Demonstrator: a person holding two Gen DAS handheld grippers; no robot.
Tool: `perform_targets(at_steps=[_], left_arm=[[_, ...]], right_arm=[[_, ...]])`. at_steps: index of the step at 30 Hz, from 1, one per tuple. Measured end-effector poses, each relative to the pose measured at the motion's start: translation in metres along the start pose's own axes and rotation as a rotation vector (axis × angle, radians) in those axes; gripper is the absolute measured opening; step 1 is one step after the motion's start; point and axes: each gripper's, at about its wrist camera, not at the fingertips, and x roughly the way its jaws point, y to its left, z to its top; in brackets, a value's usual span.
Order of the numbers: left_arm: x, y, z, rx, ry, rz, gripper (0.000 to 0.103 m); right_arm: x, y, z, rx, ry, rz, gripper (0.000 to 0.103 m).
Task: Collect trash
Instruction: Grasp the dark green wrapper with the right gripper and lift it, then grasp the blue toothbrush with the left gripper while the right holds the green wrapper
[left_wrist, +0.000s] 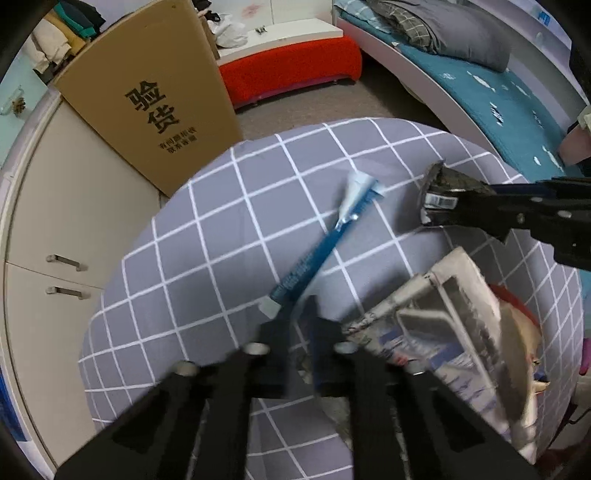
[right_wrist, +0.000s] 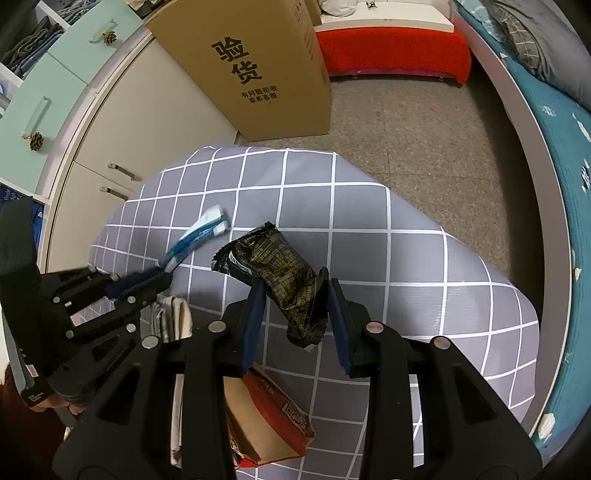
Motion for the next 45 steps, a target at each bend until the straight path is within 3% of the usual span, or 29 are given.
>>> perform_targets(at_steps=[7, 16, 18, 19, 20, 22, 31, 35, 39, 45], left_arm=[[-0.015, 0.011, -0.006, -0.058, -0.04, 0.035, 0.0], [-0.04, 0.024, -0.002, -0.188, -0.078, -0.053, 0.004], [-0.04, 0.021, 0.001, -0.18, -0.086, -0.058, 0.016], [-0.04, 0.019, 0.003, -0.172, -0.095, -0.057, 0.035], [-0.039, 0.016, 0.006, -0.155, -0.109, -0.065, 0.046], [-0.033, 0.012, 0.01, -0.131, -0.104, -0.074, 0.048], [0.0, -0.004, 0.025, -0.063, -0.078, -0.076, 0.047], [0.007, 0.001, 0.024, -0.066, -0.07, -0.067, 0.013], [-0.001, 0.006, 0.018, -0.099, -0.085, -0.064, 0.008], [-0.044, 0.03, 0.004, -0.234, -0.144, -0.04, 0.007]], right_arm=[[-0.011, 0.001, -0.001, -0.008, -0.024, 0.007, 0.034], [-0.027, -0.001, -0.008, -0.015, -0.039, 0.029, 0.034], [-0.026, -0.003, -0.009, -0.008, -0.042, 0.028, 0.034], [-0.026, -0.005, -0.009, -0.001, -0.047, 0.026, 0.034], [-0.025, -0.006, -0.01, 0.005, -0.047, 0.025, 0.034], [-0.025, -0.007, -0.01, 0.022, -0.052, 0.027, 0.034], [-0.019, -0.018, -0.011, 0.072, -0.073, 0.022, 0.034], [-0.018, -0.019, -0.012, 0.083, -0.077, 0.028, 0.034], [-0.024, -0.016, -0.013, 0.073, -0.08, 0.037, 0.034], [-0.041, -0.001, -0.014, 0.03, -0.099, 0.06, 0.034]])
